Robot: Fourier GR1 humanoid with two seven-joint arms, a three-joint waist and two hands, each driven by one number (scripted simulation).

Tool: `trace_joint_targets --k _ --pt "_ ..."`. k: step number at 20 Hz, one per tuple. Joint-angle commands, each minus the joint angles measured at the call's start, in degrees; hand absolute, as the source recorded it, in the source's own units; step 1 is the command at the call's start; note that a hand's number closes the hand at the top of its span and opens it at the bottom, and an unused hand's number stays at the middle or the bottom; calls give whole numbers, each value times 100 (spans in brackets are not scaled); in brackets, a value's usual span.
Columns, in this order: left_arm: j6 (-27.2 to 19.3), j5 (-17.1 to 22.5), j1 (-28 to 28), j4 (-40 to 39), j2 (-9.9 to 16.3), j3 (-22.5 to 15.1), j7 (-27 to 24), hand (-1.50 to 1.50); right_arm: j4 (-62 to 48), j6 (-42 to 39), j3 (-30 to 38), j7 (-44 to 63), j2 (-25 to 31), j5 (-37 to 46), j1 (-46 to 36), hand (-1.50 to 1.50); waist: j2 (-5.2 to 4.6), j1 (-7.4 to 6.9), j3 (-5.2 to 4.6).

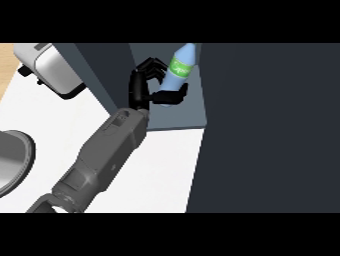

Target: Pick up the bottled water, place it into the cabinet and close the cabinet

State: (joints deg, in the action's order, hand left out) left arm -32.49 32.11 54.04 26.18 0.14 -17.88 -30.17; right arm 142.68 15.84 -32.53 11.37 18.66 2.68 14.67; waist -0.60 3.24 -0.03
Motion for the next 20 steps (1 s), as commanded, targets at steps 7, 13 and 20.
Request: trace_joint_targets --k 7,13,20 --pt "-239 -121 685 -1291 -14 221 -522 150 293 -241 230 -292 219 -229 395 -150 -20 -8 4" --pt "-308 -259 1130 -1874 29 222 -478 -150 290 -261 199 -147 125 -244 94 -150 -99 126 -5" --pt "63 -197 1252 -1977 60 417 -553 -150 109 -329 303 -363 50 -343 175 -150 -67 70 1"
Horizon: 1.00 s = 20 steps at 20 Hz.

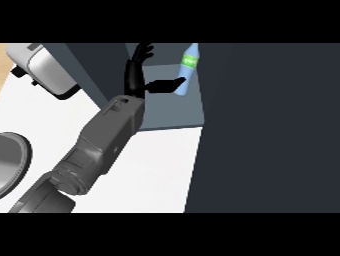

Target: Pick up the bottled water, place it into the cabinet and close the cabinet

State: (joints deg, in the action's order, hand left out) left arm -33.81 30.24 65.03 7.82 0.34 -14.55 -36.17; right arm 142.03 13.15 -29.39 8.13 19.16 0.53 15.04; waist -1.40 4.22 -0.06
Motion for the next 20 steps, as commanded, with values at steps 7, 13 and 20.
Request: trace_joint_targets --k 7,13,20 --pt "375 65 249 -234 21 273 -145 -150 307 -195 -49 -62 102 -105 263 -150 -20 66 0" --pt "680 -37 348 -175 -19 242 -312 -150 62 -219 60 -169 10 -202 145 -150 -17 13 2" --pt "2138 151 236 414 -34 254 -407 -150 173 -105 -84 -86 -92 4 232 -150 52 -46 -1"
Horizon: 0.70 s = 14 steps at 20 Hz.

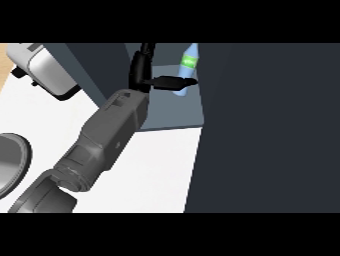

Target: Pick up the bottled water, place it into the cabinet and close the cabinet

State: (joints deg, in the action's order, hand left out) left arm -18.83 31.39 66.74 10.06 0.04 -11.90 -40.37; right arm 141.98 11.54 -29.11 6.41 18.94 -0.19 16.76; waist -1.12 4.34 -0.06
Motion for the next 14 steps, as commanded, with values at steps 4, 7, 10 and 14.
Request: trace_joint_targets --k 4,7,10,14 --pt "801 307 -176 562 -4 -98 143 -150 400 -42 197 270 80 -95 145 -150 68 -95 5" --pt "674 606 -688 1383 -4 -450 312 -150 252 40 206 308 -43 17 -16 -150 128 -245 6" --pt "817 565 -623 1538 -4 -335 578 -150 529 -161 347 -94 249 -73 665 -150 140 -301 11" --pt "751 514 -1469 2578 -4 -636 820 -150 312 -53 396 551 36 -57 -134 -150 148 -471 6"
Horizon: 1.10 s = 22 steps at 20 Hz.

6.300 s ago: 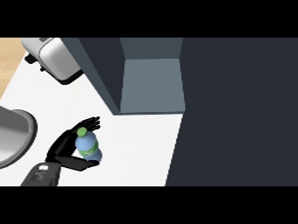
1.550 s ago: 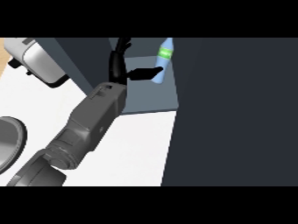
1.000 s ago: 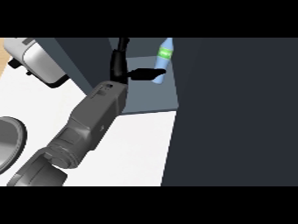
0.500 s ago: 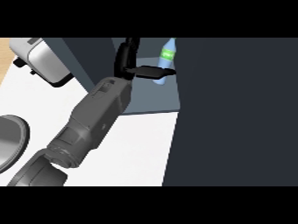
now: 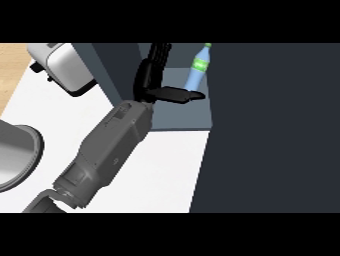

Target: Pick up the bottled water, place it into the cabinet and close the cabinet

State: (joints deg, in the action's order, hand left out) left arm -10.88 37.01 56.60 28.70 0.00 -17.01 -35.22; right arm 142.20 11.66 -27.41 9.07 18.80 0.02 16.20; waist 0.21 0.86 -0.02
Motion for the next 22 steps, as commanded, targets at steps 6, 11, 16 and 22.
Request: trace_joint_targets --k 6,11,16,22 --pt "-231 -104 -1806 2429 379 -584 740 150 787 -68 -72 455 412 484 195 -150 71 -218 -3" --pt "-370 -356 -2882 3324 553 -998 699 150 598 -535 -234 765 949 444 -111 150 48 -209 -4" --pt "-482 -257 -3819 5076 1405 -937 1325 150 377 -520 -1084 1069 643 443 -322 150 39 -221 -2" --pt "-360 -420 -5129 6200 1851 -968 966 150 177 -252 -1985 1857 -126 780 -1173 150 14 -196 -11"
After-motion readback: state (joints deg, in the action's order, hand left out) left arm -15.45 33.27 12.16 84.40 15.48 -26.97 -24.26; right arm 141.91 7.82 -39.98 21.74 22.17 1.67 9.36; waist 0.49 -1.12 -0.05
